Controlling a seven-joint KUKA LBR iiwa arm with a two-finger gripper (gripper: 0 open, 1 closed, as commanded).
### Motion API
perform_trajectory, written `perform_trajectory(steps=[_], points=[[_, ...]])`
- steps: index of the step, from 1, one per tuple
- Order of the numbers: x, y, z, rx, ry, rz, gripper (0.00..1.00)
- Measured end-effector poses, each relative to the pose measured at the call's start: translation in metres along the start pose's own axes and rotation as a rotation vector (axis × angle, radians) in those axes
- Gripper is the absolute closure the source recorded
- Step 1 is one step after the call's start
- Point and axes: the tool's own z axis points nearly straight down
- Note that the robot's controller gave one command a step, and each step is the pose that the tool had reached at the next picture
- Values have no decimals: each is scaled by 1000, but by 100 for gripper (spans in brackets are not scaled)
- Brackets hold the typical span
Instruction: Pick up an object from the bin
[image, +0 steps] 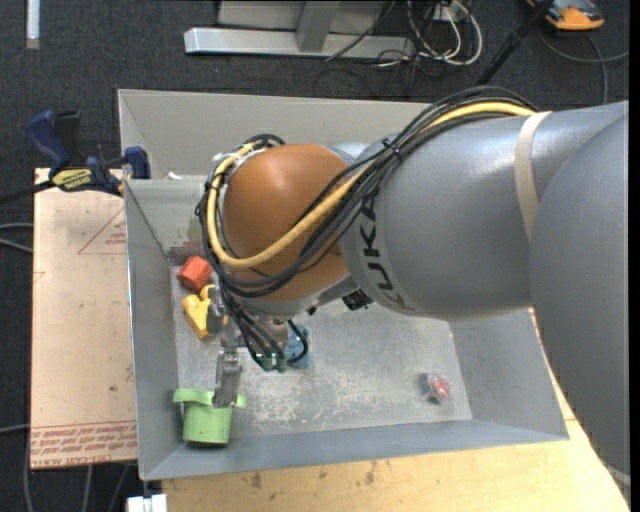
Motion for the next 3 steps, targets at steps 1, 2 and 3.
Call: perform_trajectory(steps=[1, 2, 3], points=[[12, 7, 123, -1, -14, -437, 0], [13, 8, 121, -2, -9, -436, 100], [9, -7, 10, -1, -17, -456, 100]])
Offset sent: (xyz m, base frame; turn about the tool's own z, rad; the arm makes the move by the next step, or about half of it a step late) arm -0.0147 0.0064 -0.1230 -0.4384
